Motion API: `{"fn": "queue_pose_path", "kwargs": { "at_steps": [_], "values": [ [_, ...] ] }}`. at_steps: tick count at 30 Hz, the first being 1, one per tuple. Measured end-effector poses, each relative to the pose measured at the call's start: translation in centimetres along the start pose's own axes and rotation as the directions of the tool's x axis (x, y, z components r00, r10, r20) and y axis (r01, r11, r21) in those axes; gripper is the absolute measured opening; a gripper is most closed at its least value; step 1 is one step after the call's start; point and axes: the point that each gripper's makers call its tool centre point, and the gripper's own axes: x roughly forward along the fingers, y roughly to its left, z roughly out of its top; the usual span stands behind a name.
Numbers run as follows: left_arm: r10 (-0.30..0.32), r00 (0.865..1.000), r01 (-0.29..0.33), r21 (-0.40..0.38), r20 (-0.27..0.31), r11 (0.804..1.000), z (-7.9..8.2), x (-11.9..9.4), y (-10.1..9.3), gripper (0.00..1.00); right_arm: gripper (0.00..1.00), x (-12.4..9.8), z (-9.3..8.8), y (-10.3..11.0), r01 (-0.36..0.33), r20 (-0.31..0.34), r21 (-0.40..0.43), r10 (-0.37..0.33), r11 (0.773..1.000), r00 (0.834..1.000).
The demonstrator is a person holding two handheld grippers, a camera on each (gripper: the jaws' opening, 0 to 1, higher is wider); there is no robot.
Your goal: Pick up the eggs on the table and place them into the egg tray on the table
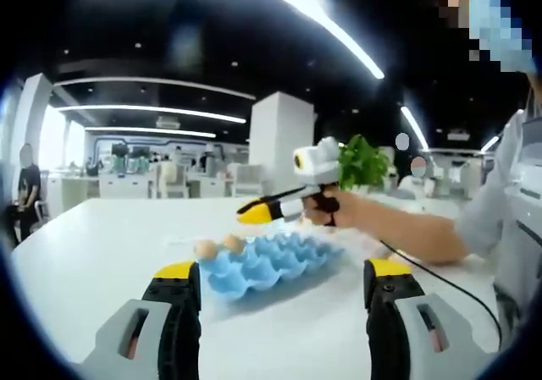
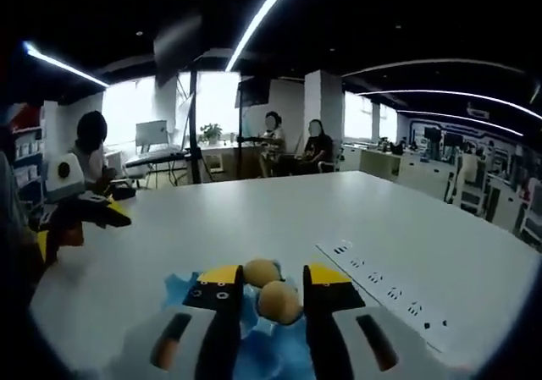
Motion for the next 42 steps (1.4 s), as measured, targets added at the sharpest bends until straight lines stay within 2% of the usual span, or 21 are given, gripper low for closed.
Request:
{"fn": "queue_pose_path", "kwargs": {
  "at_steps": [3,6,9,11,13,19,22,24,28,29,32,42],
  "values": [
    [-0.006,1.0,0.006,0.009,0.0,1.0,-0.1,0.0,-0.2,0.81,0.31,-0.6,0.6,0.0,-0.006,0.015,0.003,0.005,1.0,1.0],
    [-0.023,0.999,0.022,0.024,0.026,0.999,0.5,0.0,-0.6,0.84,0.32,-0.9,1.0,0.2,-0.02,0.007,-0.005,0.02,1.0,1.0],
    [-0.065,0.991,0.059,0.048,0.118,0.997,2.3,0.0,-1.7,0.87,0.35,-1.5,1.8,0.2,-0.024,0.016,-0.02,0.024,1.0,1.0],
    [-0.103,0.985,0.098,0.041,0.141,0.994,2.6,0.1,-2.4,0.89,0.37,-1.9,2.3,0.4,-0.023,0.02,-0.028,0.023,0.999,1.0],
    [-0.136,0.978,0.137,0.002,0.16,0.991,2.6,0.2,-2.9,0.92,0.4,-2.4,2.8,0.6,-0.025,0.028,-0.037,0.026,0.999,0.999],
    [-0.123,0.979,0.121,0.025,0.16,0.992,2.4,0.7,-2.6,0.91,0.44,-3.6,2.8,1.1,-0.041,0.017,-0.06,0.042,0.997,0.999],
    [-0.125,0.963,0.117,0.045,0.237,0.992,3.7,0.4,-2.7,0.86,0.46,-4.1,2.5,1.0,-0.046,0.012,-0.052,0.047,0.998,0.999],
    [-0.128,0.956,0.122,0.036,0.263,0.992,4.0,0.3,-2.8,0.86,0.47,-4.5,2.6,0.9,-0.04,0.007,-0.056,0.04,0.998,0.999],
    [-0.102,0.952,0.101,0.021,0.29,0.995,4.1,0.3,-2.2,0.88,0.5,-5.4,3.6,1.0,-0.036,0.031,-0.066,0.038,0.997,0.999],
    [-0.096,0.952,0.097,0.013,0.289,0.995,4.0,0.4,-2.0,0.89,0.5,-5.6,3.7,1.0,-0.035,0.029,-0.07,0.037,0.997,0.999],
    [-0.068,0.968,0.079,-0.038,0.241,0.996,2.7,1.0,-1.2,0.94,0.52,-6.0,3.5,0.6,-0.018,0.01,-0.102,0.019,0.995,1.0],
    [-0.046,0.974,0.054,-0.033,0.224,0.998,2.0,1.3,-0.8,0.95,0.57,-7.2,2.0,-1.0,-0.011,-0.052,-0.08,0.007,0.997,0.999]
  ]
}}
